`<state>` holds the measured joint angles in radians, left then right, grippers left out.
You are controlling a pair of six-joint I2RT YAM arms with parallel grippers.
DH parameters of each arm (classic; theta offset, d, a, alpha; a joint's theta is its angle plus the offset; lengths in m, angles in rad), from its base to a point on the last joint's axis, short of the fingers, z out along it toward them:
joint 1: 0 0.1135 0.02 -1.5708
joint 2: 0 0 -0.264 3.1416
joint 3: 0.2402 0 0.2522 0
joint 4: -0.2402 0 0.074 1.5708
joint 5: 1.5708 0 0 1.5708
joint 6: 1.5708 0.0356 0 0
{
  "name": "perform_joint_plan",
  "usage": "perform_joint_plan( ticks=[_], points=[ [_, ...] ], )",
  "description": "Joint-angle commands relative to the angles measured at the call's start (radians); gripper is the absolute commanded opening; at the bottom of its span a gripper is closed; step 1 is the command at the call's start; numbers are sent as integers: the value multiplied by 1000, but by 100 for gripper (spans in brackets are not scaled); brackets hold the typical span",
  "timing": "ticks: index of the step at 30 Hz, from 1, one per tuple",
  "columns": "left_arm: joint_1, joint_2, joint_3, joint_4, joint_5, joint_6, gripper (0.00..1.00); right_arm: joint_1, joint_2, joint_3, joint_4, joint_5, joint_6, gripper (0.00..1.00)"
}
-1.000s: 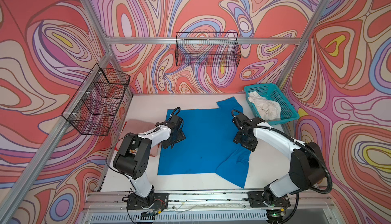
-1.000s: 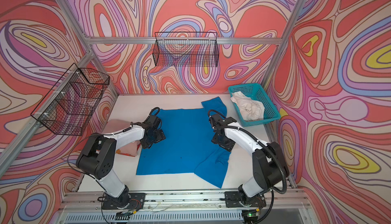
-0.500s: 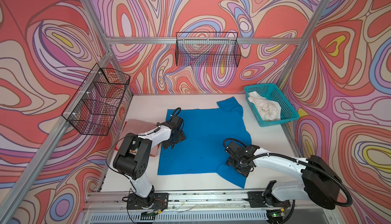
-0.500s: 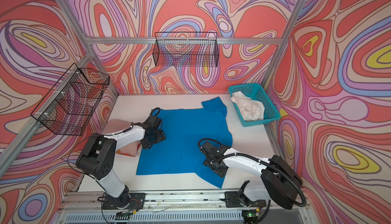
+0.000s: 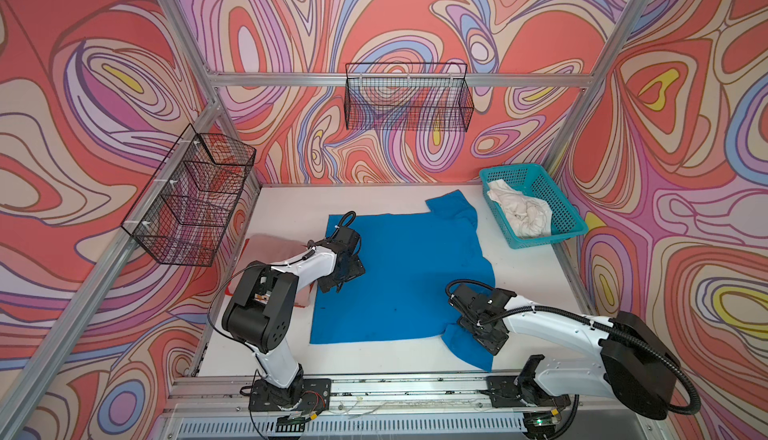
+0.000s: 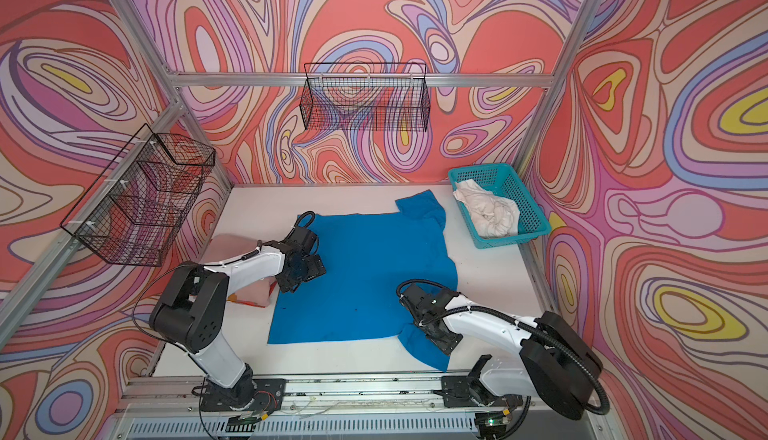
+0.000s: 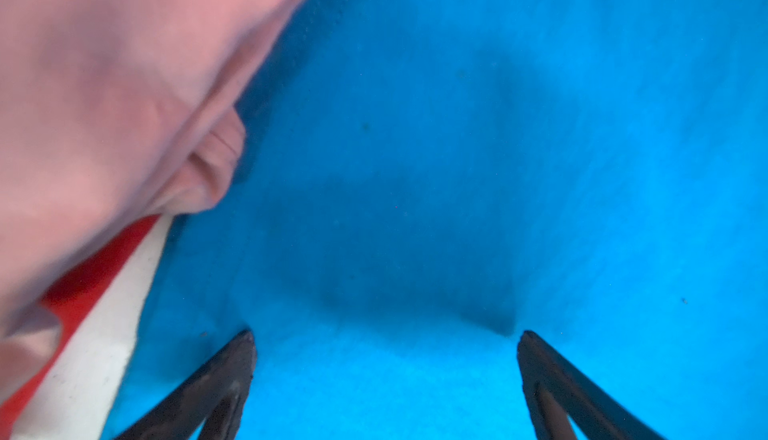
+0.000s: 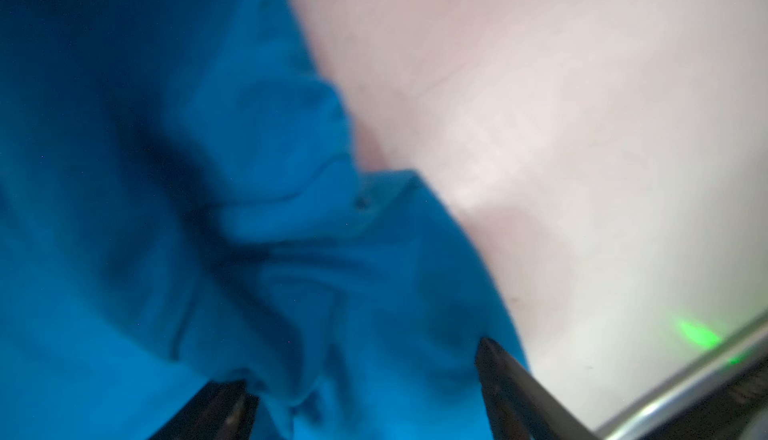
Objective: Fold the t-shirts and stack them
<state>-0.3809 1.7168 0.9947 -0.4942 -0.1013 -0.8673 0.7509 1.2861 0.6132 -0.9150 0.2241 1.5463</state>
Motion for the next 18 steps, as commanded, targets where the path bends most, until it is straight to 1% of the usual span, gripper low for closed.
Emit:
perform_joint_plan(
  ticks=[1, 6, 7, 9, 11, 13, 18],
  points=[
    [-5, 40, -22, -20, 26, -13, 100, -63, -5, 49, -172, 112, -49, 86],
    [-6, 41, -25, -18, 23, -6, 100, -188, -18, 51, -147, 105, -224, 86],
    [-6, 39, -25, -20, 20, -6, 100, -206, -12, 56, -144, 96, -259, 86],
    [-5, 35, -25, -21, 19, -4, 100, -211, 1, 84, -171, 92, -288, 86],
    [-5, 30, -25, -20, 18, -4, 100, -211, -6, 104, -190, 68, -303, 86],
    [-4, 28, -27, -24, 13, -4, 100, -209, -38, 121, -217, 53, -291, 81],
    [-5, 12, -33, -42, -20, 7, 100, -199, -100, 97, -241, -28, -257, 75]
  ],
)
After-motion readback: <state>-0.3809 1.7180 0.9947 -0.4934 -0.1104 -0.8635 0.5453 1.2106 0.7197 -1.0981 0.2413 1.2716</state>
